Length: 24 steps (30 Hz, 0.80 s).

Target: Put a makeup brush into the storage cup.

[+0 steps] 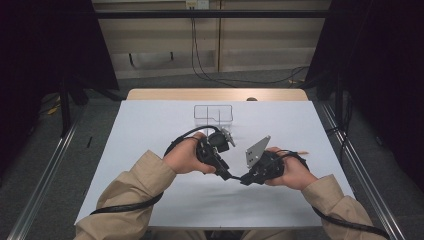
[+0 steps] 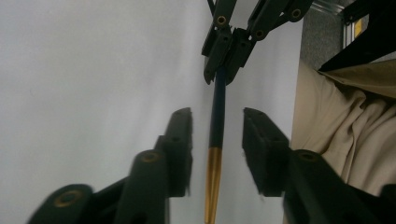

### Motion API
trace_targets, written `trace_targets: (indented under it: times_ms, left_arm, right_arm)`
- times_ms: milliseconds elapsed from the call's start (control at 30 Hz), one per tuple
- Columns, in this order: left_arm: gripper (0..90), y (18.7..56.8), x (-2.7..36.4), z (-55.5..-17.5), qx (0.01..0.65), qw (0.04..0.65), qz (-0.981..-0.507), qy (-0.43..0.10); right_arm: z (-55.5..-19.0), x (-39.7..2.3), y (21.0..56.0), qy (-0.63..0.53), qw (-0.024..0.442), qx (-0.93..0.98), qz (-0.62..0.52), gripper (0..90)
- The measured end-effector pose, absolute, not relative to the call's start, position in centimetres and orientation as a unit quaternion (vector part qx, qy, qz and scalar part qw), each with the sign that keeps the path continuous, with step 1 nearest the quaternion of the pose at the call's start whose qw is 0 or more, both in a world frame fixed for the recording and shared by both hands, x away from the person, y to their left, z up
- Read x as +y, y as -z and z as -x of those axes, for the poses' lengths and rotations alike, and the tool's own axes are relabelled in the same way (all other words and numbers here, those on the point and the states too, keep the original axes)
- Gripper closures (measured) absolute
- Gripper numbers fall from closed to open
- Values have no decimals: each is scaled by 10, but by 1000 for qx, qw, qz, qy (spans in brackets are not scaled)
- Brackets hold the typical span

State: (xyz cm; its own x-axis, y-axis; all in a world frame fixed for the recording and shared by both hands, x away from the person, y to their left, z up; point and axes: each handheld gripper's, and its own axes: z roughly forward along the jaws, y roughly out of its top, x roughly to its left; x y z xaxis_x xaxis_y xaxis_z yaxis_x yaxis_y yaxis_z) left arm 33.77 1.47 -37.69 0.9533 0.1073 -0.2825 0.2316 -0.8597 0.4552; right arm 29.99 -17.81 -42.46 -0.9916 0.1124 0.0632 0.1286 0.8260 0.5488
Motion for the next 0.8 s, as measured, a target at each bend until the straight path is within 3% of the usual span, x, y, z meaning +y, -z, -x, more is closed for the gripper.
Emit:
trace_targets:
  times_ms: [200, 433, 533, 800]
  left_arm:
    - [351, 381, 19, -339, 104, 260, -953, 115]
    - [196, 387, 28, -342, 121, 307, -938, 105]
    - [144, 387, 33, -342, 130, 341, -925, 106]
    - [112, 388, 49, -342, 137, 437, -885, 88]
  right_arm:
    - [-301, -184, 426, 300, 13, -950, 79, 853]
    - [-301, -187, 425, 317, 10, -945, 83, 853]
    - [-301, -188, 426, 321, 9, -943, 90, 853]
    - [-301, -191, 427, 341, 5, -934, 105, 853]
